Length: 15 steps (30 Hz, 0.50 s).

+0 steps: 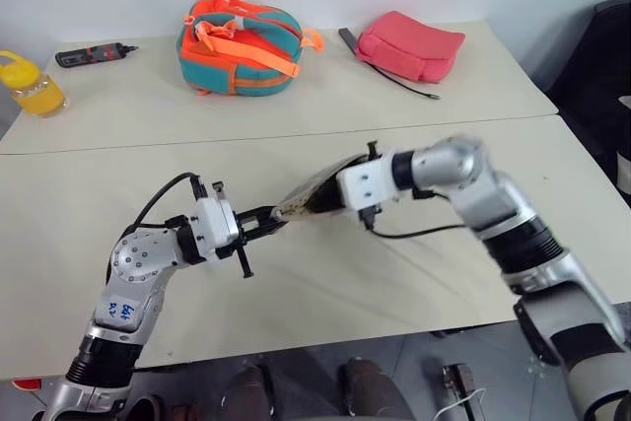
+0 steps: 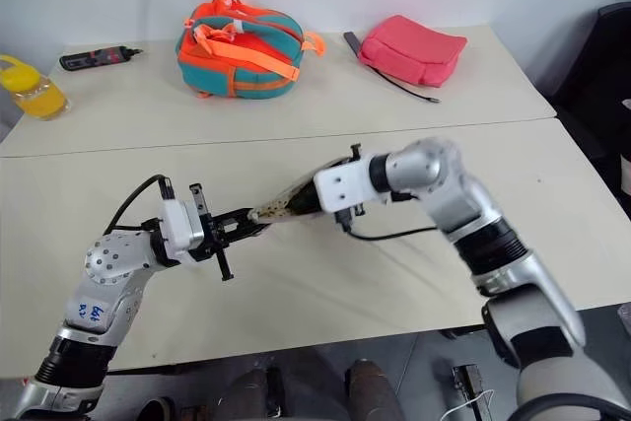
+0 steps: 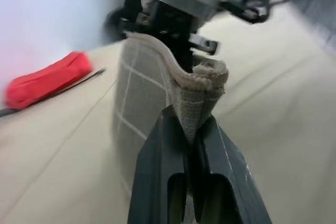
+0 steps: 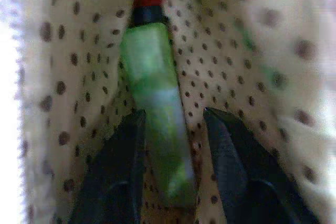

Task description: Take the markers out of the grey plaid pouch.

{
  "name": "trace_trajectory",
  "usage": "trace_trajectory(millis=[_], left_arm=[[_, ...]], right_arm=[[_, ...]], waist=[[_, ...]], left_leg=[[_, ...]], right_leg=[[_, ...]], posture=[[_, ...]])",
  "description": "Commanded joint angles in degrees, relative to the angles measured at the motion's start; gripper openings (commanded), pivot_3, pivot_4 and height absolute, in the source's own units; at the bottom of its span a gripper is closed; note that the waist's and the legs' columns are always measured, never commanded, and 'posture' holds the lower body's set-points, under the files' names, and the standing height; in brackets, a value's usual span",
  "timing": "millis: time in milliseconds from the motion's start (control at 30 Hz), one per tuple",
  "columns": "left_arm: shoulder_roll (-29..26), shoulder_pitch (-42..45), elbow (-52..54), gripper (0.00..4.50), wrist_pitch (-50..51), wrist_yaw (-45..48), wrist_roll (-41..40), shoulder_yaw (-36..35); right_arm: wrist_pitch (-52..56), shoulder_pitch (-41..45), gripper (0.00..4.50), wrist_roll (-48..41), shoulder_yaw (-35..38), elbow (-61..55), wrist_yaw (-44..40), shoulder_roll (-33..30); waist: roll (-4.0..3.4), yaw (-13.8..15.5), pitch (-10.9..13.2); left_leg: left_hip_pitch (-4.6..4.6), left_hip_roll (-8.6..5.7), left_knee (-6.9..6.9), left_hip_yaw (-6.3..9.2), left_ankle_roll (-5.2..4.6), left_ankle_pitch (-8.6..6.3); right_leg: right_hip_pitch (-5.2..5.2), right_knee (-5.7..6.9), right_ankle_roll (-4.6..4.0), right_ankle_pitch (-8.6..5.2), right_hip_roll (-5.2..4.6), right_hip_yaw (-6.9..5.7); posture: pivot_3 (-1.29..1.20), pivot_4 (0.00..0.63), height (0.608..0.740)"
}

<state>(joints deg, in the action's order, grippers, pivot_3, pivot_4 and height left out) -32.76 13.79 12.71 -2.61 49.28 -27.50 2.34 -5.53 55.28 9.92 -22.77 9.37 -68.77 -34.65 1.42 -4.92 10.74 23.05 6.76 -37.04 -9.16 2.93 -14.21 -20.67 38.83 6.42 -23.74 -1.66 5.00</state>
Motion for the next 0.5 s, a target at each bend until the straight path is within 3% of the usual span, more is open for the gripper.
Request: trace_trajectory(millis=[33,233,500], left_arm=[[1.88,0.32,4.24,0.00,6.50,-0.73,-7.50,-1.51],[7.53,-4.68,1.56,0.00,12.35,-2.78,-12.40,-4.57],[9.07,-7.94,-2.80,0.00,8.52,-1.57,-6.64,-5.13]], right_arm=[[6.07,0.97,1.80,-2.80,0.65,-2.88,-5.56,-1.42],[15.89,-2.16,1.80,-1.34,-2.91,-10.41,-10.62,-2.69],[17.21,-3.30,1.80,4.61,-7.82,-5.91,-5.58,2.23]], waist=[[0.00,0.03,0.00],[0.00,-0.18,0.00],[0.01,0.00,0.00]], left_leg=[[-0.01,-0.01,0.00,0.10,0.00,0.00],[-0.01,-0.01,-0.05,0.49,-0.01,-0.01],[-0.01,-0.04,-0.12,0.50,-0.01,-0.01]], right_leg=[[0.01,0.00,0.00,0.00,0.00,0.01],[0.00,-0.03,0.00,0.00,0.02,0.03],[0.14,-0.17,-0.03,-0.01,0.03,0.04]], posture=[[0.00,0.150,0.740],[0.00,0.150,0.740],[0.00,0.150,0.740]])
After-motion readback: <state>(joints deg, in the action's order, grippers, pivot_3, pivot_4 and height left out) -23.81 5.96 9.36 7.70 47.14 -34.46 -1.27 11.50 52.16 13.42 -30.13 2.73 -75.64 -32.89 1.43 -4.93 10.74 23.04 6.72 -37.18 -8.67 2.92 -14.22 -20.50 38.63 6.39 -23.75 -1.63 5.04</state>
